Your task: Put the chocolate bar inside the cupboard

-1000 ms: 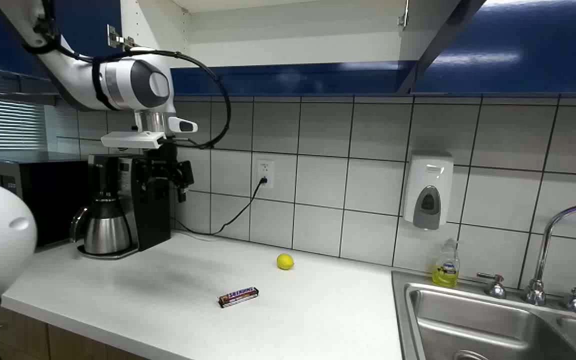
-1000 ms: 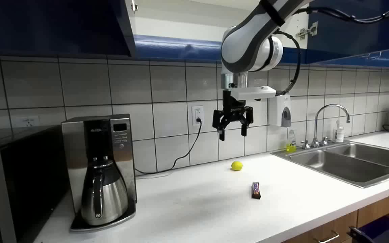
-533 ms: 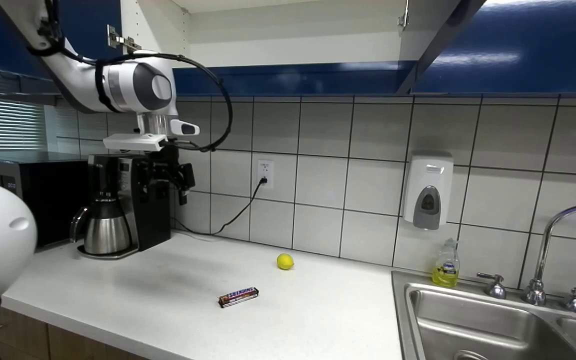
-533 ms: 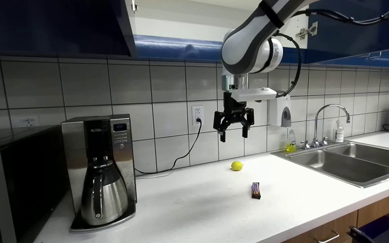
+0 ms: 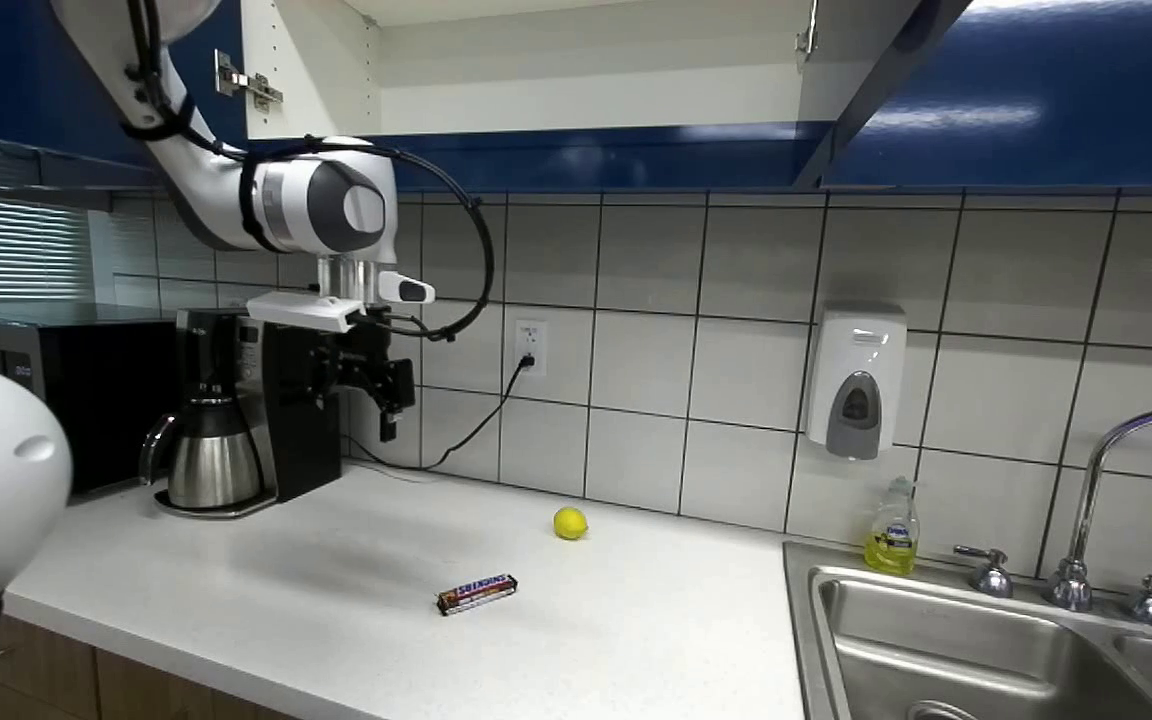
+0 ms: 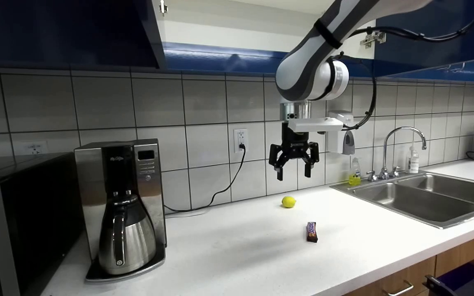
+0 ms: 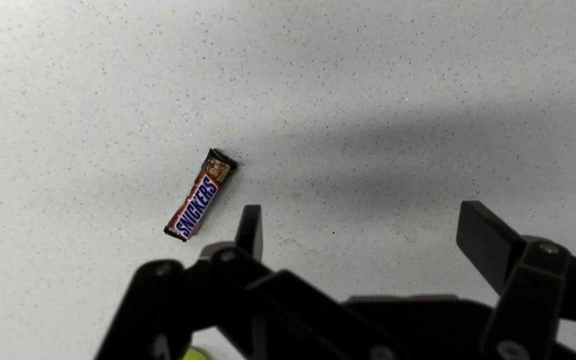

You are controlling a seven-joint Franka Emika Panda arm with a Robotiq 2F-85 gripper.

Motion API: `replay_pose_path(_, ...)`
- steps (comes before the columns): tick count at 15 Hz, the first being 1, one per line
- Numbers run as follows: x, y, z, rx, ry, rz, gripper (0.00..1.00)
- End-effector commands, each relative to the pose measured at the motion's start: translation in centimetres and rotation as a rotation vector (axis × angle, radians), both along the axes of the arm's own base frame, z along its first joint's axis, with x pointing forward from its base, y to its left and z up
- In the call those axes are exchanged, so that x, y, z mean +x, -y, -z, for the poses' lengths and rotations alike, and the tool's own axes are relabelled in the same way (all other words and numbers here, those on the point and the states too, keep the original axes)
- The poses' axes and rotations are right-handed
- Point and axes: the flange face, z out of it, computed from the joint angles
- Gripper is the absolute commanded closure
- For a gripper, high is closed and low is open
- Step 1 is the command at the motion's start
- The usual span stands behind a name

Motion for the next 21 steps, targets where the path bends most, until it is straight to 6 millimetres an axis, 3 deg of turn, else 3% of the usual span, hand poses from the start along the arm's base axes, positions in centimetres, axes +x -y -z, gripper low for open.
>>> replay_pose_path(1,1.0,2.2,1.6,0.027,-0.003,0.095,0.00)
replay_pose_path(21,6.8,9.0,14.9,0.037,-0.029,0.346,0.00)
